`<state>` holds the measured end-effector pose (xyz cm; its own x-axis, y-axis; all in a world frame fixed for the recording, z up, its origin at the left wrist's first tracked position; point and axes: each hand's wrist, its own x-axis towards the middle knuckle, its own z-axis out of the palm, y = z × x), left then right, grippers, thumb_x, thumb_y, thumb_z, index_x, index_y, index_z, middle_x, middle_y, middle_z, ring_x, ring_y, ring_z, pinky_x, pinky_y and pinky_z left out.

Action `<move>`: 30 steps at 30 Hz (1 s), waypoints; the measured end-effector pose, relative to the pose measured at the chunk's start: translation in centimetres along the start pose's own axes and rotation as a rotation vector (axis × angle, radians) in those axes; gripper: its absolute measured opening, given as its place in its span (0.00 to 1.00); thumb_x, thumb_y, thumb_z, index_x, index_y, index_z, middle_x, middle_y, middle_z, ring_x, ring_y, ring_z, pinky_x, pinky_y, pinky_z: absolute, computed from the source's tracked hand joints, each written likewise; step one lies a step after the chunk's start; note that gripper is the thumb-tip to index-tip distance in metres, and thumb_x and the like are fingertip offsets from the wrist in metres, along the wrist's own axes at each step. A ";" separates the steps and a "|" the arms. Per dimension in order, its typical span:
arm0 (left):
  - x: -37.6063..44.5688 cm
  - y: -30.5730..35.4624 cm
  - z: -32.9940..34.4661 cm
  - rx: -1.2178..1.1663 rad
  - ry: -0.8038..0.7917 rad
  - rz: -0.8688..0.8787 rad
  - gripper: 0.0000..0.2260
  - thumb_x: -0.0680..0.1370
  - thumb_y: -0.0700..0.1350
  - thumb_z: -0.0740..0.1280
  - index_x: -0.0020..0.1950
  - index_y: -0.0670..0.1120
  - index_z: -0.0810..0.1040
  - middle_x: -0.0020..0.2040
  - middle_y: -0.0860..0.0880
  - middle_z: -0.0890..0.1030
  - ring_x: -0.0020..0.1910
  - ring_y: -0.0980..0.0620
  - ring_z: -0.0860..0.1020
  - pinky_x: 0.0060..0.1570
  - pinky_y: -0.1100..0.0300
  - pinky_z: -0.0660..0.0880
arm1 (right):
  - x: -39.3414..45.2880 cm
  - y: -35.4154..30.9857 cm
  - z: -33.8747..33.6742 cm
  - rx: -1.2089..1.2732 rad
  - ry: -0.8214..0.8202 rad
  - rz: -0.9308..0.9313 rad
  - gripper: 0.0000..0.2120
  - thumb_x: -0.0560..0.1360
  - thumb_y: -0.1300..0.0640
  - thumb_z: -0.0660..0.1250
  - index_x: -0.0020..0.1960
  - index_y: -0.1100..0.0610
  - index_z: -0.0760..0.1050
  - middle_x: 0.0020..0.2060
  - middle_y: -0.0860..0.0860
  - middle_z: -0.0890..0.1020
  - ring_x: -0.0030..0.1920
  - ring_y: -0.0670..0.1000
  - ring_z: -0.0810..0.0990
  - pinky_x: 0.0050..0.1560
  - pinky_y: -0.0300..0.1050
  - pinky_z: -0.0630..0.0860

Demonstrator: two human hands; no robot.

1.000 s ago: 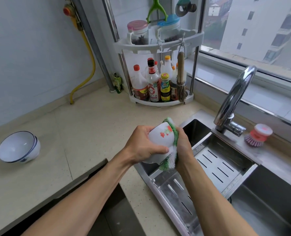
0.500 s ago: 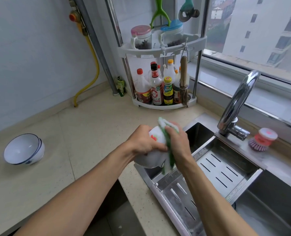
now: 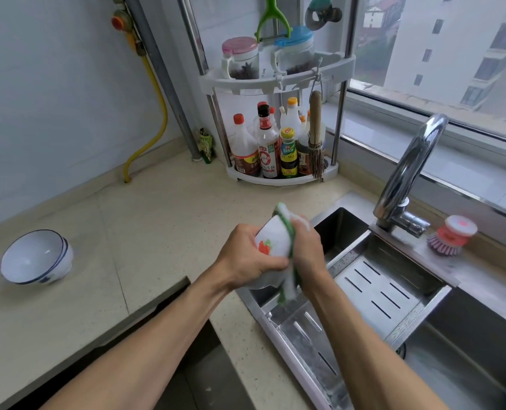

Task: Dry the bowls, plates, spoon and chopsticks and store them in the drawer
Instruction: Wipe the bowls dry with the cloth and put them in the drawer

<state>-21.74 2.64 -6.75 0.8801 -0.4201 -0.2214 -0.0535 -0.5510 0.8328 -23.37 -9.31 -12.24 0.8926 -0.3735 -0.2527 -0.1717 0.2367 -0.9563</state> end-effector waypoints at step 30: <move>1.6 1.3 0.3 0.130 -0.191 0.065 0.11 0.69 0.38 0.77 0.49 0.40 0.81 0.45 0.43 0.84 0.42 0.44 0.84 0.43 0.45 0.83 | 0.1 -1.4 -1.9 -0.217 0.007 -0.199 0.11 0.76 0.46 0.64 0.49 0.50 0.80 0.43 0.54 0.82 0.42 0.52 0.81 0.42 0.47 0.78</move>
<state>-20.58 1.04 -6.20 0.7683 -0.5794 -0.2721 -0.1781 -0.6018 0.7786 -23.80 -11.39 -11.24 0.9148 -0.3997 -0.0577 -0.0798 -0.0389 -0.9961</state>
